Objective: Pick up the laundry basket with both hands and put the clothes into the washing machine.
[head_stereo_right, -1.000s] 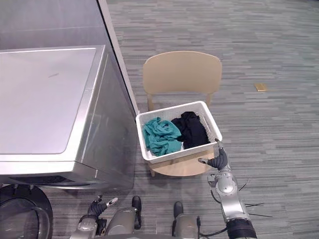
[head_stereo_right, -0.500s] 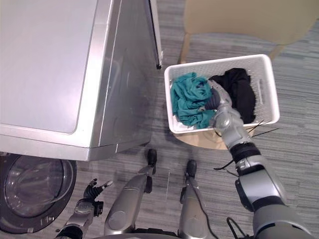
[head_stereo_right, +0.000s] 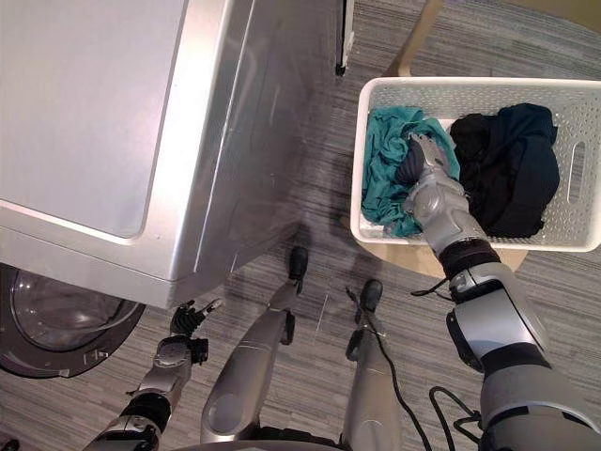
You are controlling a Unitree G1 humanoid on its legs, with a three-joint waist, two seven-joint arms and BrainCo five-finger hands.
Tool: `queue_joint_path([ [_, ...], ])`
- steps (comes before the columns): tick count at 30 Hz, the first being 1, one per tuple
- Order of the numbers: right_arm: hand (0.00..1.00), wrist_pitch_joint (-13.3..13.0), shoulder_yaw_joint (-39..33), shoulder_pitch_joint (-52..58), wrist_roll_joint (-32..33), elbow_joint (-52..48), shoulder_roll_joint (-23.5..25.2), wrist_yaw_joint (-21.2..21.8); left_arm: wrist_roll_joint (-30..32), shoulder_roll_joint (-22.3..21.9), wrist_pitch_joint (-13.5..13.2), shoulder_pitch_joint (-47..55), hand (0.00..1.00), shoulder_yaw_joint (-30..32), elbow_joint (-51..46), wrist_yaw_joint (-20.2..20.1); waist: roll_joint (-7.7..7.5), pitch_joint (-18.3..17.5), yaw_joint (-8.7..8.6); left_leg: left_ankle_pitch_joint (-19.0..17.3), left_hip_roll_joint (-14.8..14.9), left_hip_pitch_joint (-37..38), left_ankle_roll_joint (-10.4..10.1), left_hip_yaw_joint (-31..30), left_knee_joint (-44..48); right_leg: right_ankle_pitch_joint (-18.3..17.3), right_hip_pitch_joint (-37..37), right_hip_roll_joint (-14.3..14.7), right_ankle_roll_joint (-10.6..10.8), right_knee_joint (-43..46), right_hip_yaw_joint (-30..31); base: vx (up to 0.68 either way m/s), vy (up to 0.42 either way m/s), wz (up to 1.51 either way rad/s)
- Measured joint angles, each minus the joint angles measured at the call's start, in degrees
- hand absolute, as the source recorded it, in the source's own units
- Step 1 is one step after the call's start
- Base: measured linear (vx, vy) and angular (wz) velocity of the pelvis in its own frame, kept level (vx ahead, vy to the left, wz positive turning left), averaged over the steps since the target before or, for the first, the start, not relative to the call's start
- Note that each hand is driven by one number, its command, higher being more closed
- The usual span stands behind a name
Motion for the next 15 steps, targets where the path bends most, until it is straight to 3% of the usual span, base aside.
queue_joint_path([
  [4, 1.0, 0.09, -3.92, 6.56, 0.36, -9.96, 0.87, -0.33, 0.02, -1.05, 0.38, 0.18, 0.0, 0.22, 0.09, -0.06, -0.55, 0.27, -0.75, 0.3, 0.31, 4.54, -0.46, 0.34, -1.84, -0.54, 3.58, 0.2, -0.52, -0.08, 0.01, -0.01, -0.028, -0.02],
  [9, 1.0, 0.02, -16.57, 18.66, 3.76, -23.2, 6.12, -2.27, 0.11, -1.03, 1.48, 0.55, 0.0, 0.22, 0.39, -0.13, -2.27, 0.03, -1.71, 0.46, 0.61, 10.18, -0.65, 1.03, -3.81, -0.87, 8.77, 0.69, -0.36, -1.92, 0.38, 0.0, -0.018, -0.04],
  [11, 1.0, -0.15, -21.87, 25.12, 8.12, -27.97, 12.17, -3.49, 0.21, -0.54, 1.93, 2.76, 0.0, 0.33, 1.4, -0.24, -4.16, -1.56, -2.84, 0.43, 0.69, 13.5, -0.67, 1.17, -4.98, -1.05, 12.26, 0.98, -0.08, -4.01, 0.48, 0.04, -0.009, -0.1],
  [13, 1.0, -0.7, -24.23, 29.92, 11.38, -31.78, 15.49, -3.71, 0.24, -0.36, 2.92, 4.61, 0.0, 0.4, 2.74, -0.36, -5.47, -4.09, -4.11, 0.31, 0.75, 15.25, -0.83, 1.28, -6.5, -1.2, 13.81, 1.12, 0.16, -5.38, 0.65, 0.07, -0.011, -0.1],
  [15, 1.0, -1.3, -26.32, 34.39, 14.62, -35.31, 18.39, -3.9, 0.39, -0.37, 3.85, 5.77, 0.0, 0.39, 4.0, -0.5, -6.68, -5.72, -4.26, 0.28, 0.76, 17.61, -0.86, 1.64, -7.62, -1.15, 15.75, 1.27, 0.26, -6.37, 1.31, 0.1, -0.001, -0.15],
])
